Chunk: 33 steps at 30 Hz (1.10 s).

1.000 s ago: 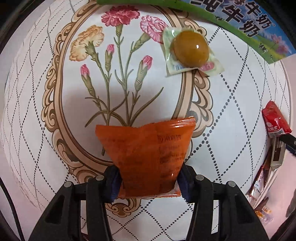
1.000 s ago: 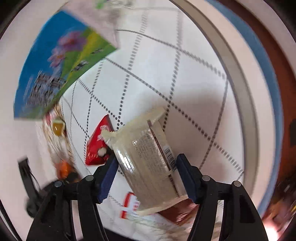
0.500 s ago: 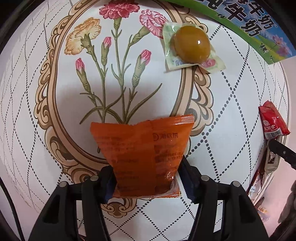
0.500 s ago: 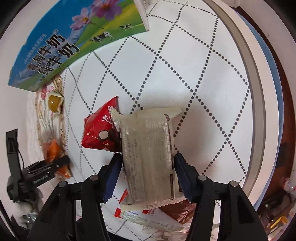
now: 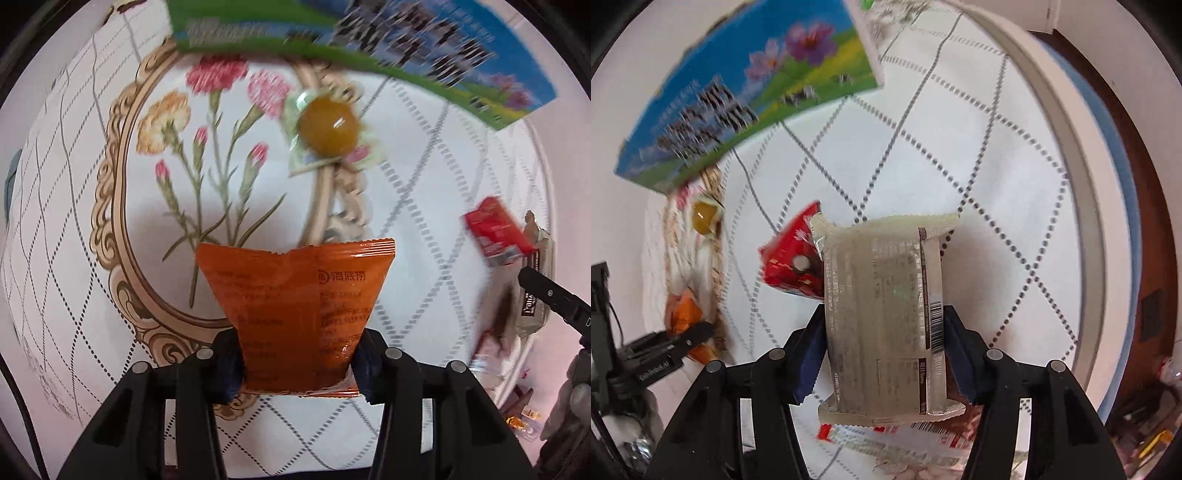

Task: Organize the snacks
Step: 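Lift both held packets and carry them over the box, then open both tools to release the packets into the box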

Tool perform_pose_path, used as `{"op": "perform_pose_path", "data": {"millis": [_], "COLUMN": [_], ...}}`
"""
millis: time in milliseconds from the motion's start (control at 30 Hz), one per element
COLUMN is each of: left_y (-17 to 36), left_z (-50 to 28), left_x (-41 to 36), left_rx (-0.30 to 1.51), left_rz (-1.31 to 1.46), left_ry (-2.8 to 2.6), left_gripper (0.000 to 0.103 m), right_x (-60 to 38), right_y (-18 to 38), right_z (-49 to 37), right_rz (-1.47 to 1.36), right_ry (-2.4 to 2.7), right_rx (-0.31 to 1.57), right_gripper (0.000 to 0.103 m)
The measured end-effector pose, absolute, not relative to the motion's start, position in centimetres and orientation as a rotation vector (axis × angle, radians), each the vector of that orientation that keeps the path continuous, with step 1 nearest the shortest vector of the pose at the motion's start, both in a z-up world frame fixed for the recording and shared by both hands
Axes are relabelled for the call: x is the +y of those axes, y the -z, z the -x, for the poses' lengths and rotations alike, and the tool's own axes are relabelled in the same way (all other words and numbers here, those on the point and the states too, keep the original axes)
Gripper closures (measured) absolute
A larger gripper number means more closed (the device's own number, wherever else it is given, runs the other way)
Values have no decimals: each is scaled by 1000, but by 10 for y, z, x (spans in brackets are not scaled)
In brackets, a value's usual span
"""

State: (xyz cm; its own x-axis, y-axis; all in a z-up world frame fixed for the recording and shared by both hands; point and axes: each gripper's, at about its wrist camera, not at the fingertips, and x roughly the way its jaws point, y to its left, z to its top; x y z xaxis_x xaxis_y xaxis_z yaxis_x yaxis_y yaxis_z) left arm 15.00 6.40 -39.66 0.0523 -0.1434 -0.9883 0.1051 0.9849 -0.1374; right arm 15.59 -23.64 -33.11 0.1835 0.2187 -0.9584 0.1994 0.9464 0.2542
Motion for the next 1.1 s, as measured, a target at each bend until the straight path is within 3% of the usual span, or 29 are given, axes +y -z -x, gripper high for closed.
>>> {"op": "perform_pose_path", "data": {"millis": [267,567,800,1100], "left_y": [295,224,262,291], "left_z": [-201,-317,-401,-425], "left_x": [39,45,68,81], "left_rx": [1352,1279,1474,1578], "left_rz": [92,-10,-9,-34], "left_ry": [325,291,193,146], "left_gripper": [59,58,58,58], "right_x": [-247,-161,-102,-86], "right_y": [245,177,193,250], "right_z": [-175,-295,-383,-426], "right_rz": [-471,-439,-394,-460], "right_ry": [-87,-240,-259,-234], "right_rx": [1234,1106,1149,1238], "right_gripper": [41,41,41,41]}}
